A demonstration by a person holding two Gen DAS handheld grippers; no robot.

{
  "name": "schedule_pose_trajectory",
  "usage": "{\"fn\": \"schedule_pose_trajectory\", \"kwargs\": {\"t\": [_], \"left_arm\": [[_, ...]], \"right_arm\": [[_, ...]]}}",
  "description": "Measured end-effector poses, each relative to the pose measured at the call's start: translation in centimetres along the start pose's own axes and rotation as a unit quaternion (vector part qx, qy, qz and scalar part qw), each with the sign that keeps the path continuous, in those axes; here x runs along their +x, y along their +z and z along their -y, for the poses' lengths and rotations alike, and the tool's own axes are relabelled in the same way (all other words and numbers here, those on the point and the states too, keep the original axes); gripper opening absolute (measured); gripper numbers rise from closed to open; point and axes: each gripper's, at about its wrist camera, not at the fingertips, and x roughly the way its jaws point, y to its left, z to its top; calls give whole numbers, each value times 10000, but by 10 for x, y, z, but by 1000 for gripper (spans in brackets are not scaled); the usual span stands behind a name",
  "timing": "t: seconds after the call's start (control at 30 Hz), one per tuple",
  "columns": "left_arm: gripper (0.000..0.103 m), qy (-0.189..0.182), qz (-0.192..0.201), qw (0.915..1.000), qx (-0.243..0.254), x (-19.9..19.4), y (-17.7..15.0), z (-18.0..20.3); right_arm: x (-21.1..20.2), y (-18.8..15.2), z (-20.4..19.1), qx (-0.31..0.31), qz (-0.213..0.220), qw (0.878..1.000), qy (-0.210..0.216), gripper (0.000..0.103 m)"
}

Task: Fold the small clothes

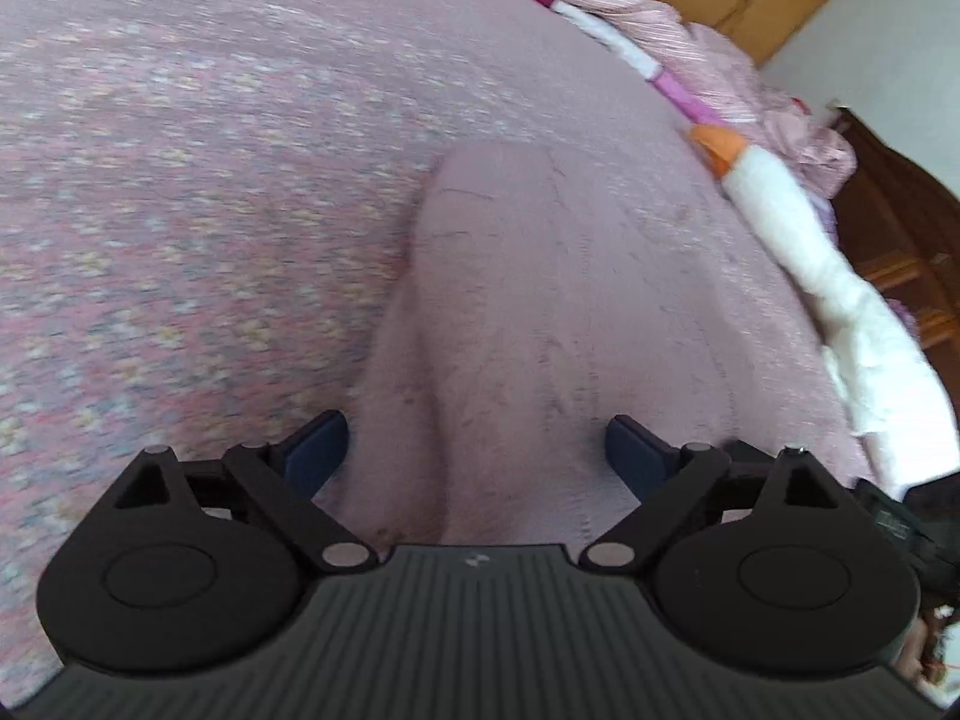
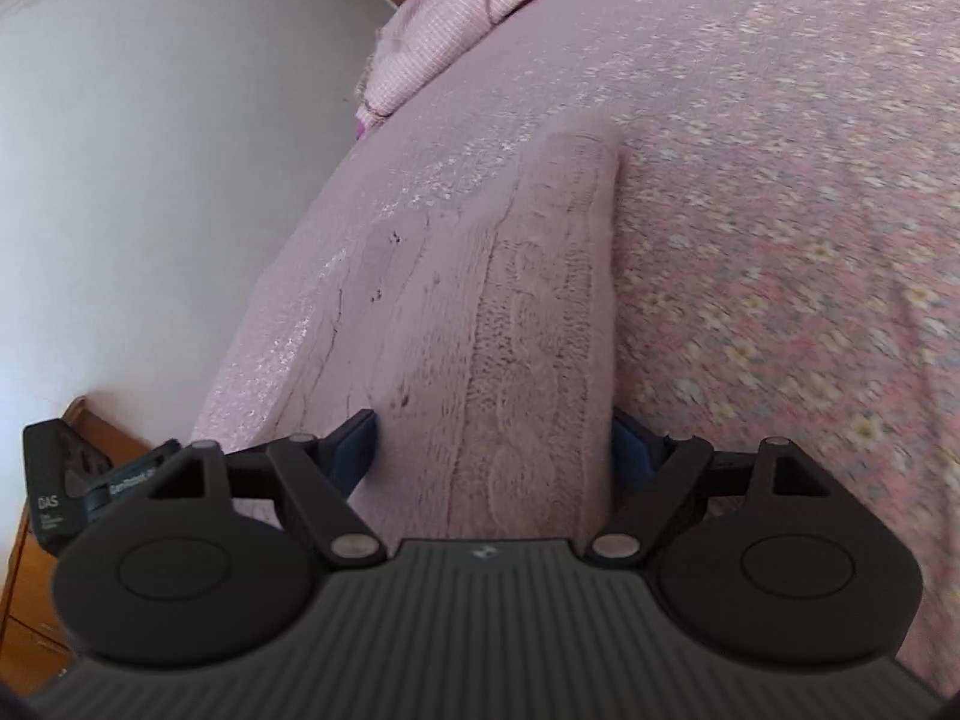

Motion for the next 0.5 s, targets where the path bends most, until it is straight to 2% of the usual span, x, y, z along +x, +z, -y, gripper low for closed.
{"fn": "schedule_pose_trajectory", "kwargs": {"t": [0.1,0.13,0.17,0.23,0.33,0.5], "left_arm": [[92,-385,-45,9992,10,10,1,1],[87,-414,-47,9991,16,12,0,3],[79,-364,-21,9993,73,14,0,6],[69,-319,35,9994,133,14,0,9],[52,-399,139,9991,42,8,0,11],[48,-646,228,9976,-72,-8,-1,22]], "right_arm": [[10,4,-4,-107,-15,9999,38,82],[13,6,-6,-136,-37,9999,49,81],[15,8,-7,-166,-59,9998,67,77],[14,13,-7,-167,-68,9998,111,59],[4,19,-13,-240,30,9994,228,50],[-22,28,-29,-391,202,9982,417,47]]}}
